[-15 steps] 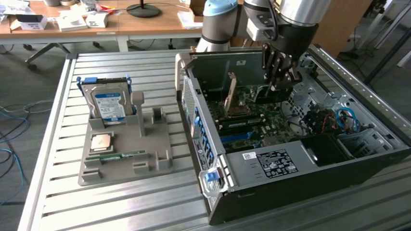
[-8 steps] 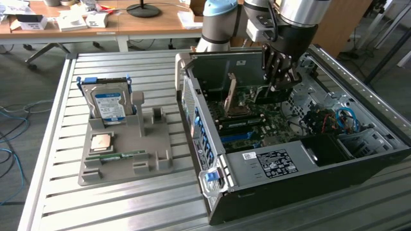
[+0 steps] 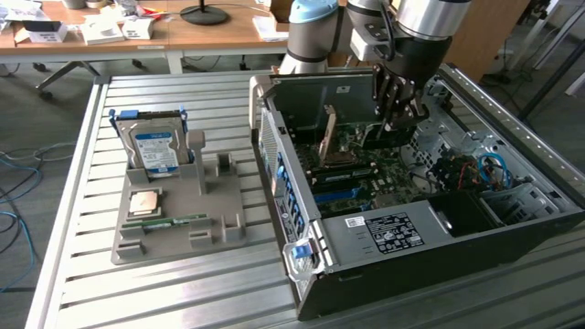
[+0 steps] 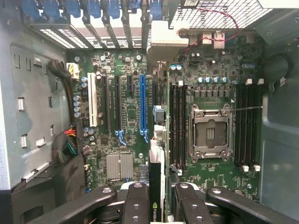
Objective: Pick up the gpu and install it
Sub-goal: 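Insert the gpu into the slot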
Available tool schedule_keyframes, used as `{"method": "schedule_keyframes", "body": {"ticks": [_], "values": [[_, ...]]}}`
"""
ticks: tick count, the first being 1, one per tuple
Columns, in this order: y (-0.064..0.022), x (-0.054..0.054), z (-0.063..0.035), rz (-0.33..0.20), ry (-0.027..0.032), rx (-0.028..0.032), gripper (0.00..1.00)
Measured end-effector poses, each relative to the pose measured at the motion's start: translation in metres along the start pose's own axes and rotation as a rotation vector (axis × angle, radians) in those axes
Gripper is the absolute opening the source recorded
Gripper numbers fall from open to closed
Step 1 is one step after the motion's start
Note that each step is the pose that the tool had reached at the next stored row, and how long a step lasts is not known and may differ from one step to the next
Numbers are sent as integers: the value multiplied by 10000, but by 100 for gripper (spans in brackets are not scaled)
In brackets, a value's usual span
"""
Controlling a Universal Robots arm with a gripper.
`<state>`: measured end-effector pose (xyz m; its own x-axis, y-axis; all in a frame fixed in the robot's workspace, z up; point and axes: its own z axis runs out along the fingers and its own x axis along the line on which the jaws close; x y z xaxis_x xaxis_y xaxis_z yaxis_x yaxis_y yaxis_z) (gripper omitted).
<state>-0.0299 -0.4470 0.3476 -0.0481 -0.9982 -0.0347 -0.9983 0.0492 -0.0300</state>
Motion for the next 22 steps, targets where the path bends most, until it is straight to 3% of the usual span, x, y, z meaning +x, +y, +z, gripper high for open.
{"method": "schedule_keyframes", "body": {"ticks": [22], "values": [[4,5,143,0,-2,1,26]]}}
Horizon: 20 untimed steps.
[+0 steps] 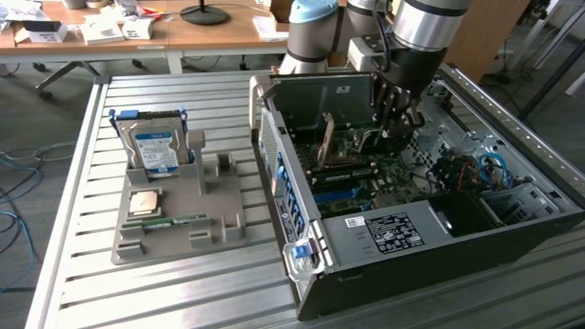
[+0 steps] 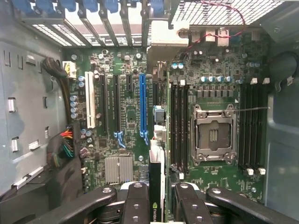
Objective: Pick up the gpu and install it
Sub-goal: 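Insert the gpu into the slot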
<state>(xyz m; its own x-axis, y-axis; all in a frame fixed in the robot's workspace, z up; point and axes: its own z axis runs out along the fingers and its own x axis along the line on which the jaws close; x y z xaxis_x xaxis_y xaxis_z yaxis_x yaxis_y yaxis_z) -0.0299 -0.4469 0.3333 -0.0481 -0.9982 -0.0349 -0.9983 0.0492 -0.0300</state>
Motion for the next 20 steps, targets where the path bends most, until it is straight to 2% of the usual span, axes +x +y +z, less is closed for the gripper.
{"method": "schedule_keyframes", "body": {"ticks": [20], "values": [[3,3,81,0,0,0,26]]}}
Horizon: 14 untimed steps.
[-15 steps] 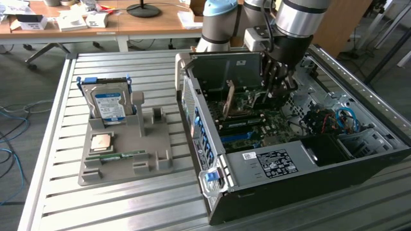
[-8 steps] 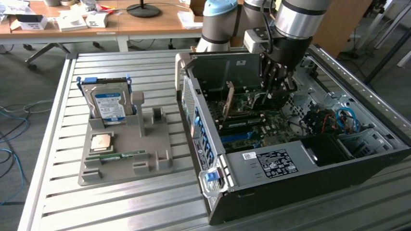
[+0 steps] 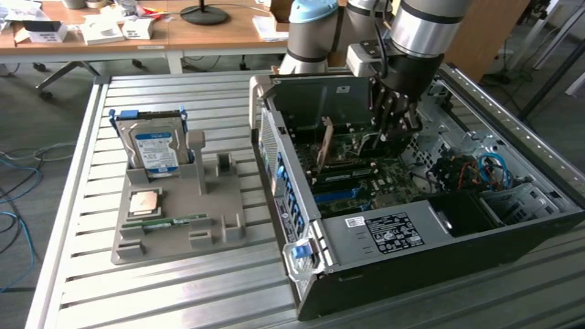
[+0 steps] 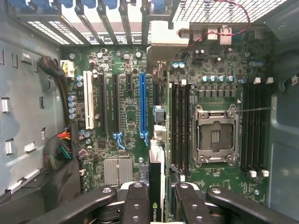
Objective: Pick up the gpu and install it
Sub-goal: 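Insert the gpu into the slot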
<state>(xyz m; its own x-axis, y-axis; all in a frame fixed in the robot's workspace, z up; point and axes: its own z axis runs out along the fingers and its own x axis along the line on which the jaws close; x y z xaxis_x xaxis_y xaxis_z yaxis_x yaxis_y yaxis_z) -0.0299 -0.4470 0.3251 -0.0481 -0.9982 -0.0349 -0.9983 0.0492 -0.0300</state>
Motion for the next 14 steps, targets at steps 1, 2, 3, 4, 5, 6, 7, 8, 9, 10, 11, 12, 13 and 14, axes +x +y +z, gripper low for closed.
{"method": "schedule_keyframes", "body": {"ticks": [1,2,3,4,5,6,7,8,9,10,11,12,13,14], "values": [[0,0,6,0,1,-1,26],[0,0,12,0,1,0,26],[0,1,19,0,1,0,26],[1,1,25,0,1,0,26],[1,1,30,0,1,0,26],[1,1,36,0,2,0,26],[1,1,40,0,1,0,26],[1,1,41,0,3,0,26],[1,2,41,0,3,-1,26],[1,2,41,0,3,-1,26],[1,1,42,0,1,0,26],[1,1,42,0,1,0,26],[1,1,42,0,1,0,26],[1,1,42,0,1,0,26]]}}
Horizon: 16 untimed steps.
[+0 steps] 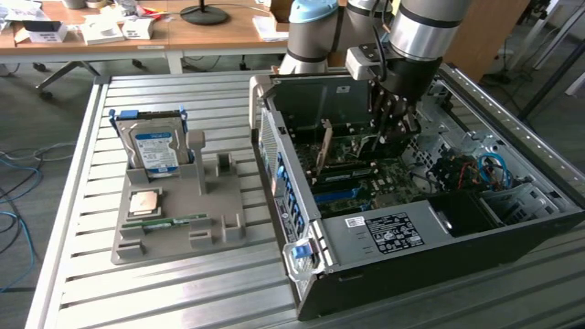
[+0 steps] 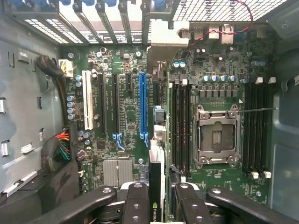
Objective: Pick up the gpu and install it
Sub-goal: 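Insert the gpu into the slot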
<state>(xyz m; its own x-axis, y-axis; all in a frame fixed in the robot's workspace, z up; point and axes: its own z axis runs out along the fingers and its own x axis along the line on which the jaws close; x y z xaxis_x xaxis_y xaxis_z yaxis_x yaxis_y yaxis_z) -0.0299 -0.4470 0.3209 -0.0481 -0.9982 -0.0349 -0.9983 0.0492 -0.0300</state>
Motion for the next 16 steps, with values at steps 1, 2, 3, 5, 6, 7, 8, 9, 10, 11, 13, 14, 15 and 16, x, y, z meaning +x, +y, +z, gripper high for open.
{"method": "schedule_keyframes", "body": {"ticks": [1,2,3,5,6,7,8,9,10,11,13,14,15,16], "values": [[0,0,1,0,0,0,26],[0,0,4,0,-2,0,26],[0,0,7,0,-2,1,26],[0,0,14,0,0,0,26],[0,1,18,0,-1,0,26],[1,1,22,0,0,0,26],[1,1,26,-1,0,0,26],[1,1,28,0,1,-1,26],[1,1,32,0,2,-1,26],[1,1,35,0,1,0,26],[1,1,37,0,2,-1,26],[1,2,37,0,2,-1,26],[1,2,37,0,2,-1,26],[1,1,37,0,1,0,26]]}}
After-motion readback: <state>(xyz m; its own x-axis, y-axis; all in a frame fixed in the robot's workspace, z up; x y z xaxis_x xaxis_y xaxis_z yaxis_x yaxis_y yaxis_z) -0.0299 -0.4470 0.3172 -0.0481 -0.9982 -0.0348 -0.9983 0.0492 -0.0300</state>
